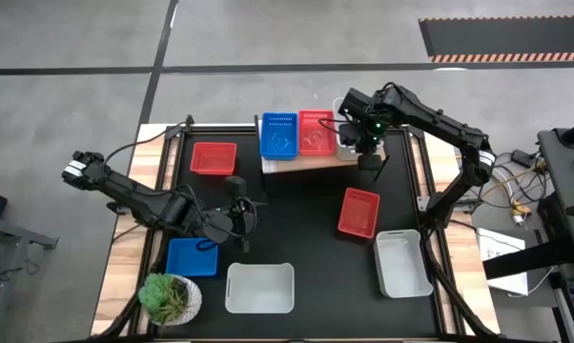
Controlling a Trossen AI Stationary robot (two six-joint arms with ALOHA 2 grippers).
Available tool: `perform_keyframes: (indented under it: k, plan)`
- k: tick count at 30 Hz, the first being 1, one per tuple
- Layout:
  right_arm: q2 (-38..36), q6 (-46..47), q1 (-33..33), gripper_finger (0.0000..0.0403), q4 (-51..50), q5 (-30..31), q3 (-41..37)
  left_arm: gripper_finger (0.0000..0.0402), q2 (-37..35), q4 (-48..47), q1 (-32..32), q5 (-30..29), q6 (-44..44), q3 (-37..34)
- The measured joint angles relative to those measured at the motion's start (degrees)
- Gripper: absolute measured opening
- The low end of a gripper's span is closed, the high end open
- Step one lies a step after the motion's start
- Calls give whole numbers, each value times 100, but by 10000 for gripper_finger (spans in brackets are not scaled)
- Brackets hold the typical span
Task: Stack baskets on shelf by color
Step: Put the middle white bin on the shelf, then stack the blue basket on the stacked blue basket on the shelf
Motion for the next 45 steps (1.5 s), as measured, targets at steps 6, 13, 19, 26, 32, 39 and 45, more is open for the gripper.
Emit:
perform_keyframes:
  k: [6, 13, 19, 26, 32, 39, 45]
  plan:
    - [-4, 74, 0, 37, -4, 177, 0, 79, 0, 4, 2, 2, 0, 0]
    - [-13, 642, 0, 86, -201, 360, 201, 79, 0, 79, 1, 2, -2, 0]
    - [-229, 1488, 113, 92, -251, 338, 331, 79, 2, 155, 2, 4, -37, 0]
    - [-816, 2179, 986, 64, 371, 315, 180, 79, 3, 175, -17, 55, -1374, -91]
    - [-1491, 2064, 2351, 45, 2464, 298, -706, 79, 98, 151, -264, 495, -4230, -631]
    - [-2051, 1534, 3282, 33, 4678, 299, -2359, 79, 615, -141, -462, 404, -7482, -753]
    - [-2170, 1544, 3298, 32, 5809, 311, -3475, 79, 1294, -2478, -443, 1284, -9550, 24]
